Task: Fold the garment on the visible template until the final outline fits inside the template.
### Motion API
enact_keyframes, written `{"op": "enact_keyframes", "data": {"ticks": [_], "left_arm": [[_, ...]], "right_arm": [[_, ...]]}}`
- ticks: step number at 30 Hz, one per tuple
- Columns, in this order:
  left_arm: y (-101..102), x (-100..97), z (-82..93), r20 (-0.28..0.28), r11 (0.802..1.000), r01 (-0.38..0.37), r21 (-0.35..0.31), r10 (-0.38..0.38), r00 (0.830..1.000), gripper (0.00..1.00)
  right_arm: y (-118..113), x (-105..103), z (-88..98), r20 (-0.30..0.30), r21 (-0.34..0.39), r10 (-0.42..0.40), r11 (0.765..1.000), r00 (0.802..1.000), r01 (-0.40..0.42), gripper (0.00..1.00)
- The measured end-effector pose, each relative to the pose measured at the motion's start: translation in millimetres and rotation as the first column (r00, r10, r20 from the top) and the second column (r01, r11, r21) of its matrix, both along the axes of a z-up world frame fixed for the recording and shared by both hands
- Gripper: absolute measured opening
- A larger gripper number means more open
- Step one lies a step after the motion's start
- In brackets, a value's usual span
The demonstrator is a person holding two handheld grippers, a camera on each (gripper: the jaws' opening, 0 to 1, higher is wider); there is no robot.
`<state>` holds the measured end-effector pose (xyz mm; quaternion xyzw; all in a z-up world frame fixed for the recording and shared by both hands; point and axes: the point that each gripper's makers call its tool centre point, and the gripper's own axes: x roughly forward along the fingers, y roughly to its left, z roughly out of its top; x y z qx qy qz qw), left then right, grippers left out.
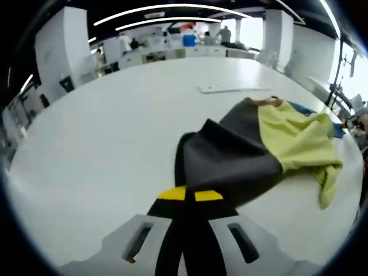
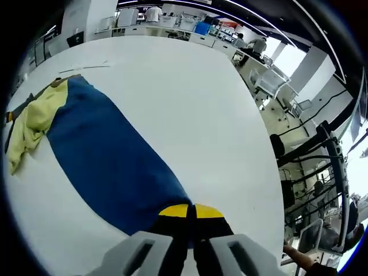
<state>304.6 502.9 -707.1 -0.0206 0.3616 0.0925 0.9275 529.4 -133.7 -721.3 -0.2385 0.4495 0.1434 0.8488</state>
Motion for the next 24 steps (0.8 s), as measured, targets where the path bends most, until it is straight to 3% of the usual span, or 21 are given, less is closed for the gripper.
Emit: {"op": "enact_keyframes", "data": {"ticks": [15, 21, 24], "left_arm": [[11.1, -10.1, 1.1, -0.009, 0.999, -0.035, 0.009, 0.035, 0.999, 0.0], [10.8, -12.4, 2.1, -0.015, 0.999, -0.037, 0.032, 0.038, 0.999, 0.0], [13.4, -14.6, 5.4, -0.005, 0.998, -0.051, 0.037, 0.051, 0.999, 0.05]], "right_arm": [[-1.3, -0.4, -1.6, -0.005, -0.005, 0.004, 1.0, 1.0, -0.004, 0.0], [4.5, 0.9, -1.8, 0.013, 0.081, -0.038, 0.996, 0.999, 0.036, 0.0], [6.5, -1.6, 0.0, 0.009, 0.098, -0.043, 0.994, 0.999, 0.042, 0.0]]}}
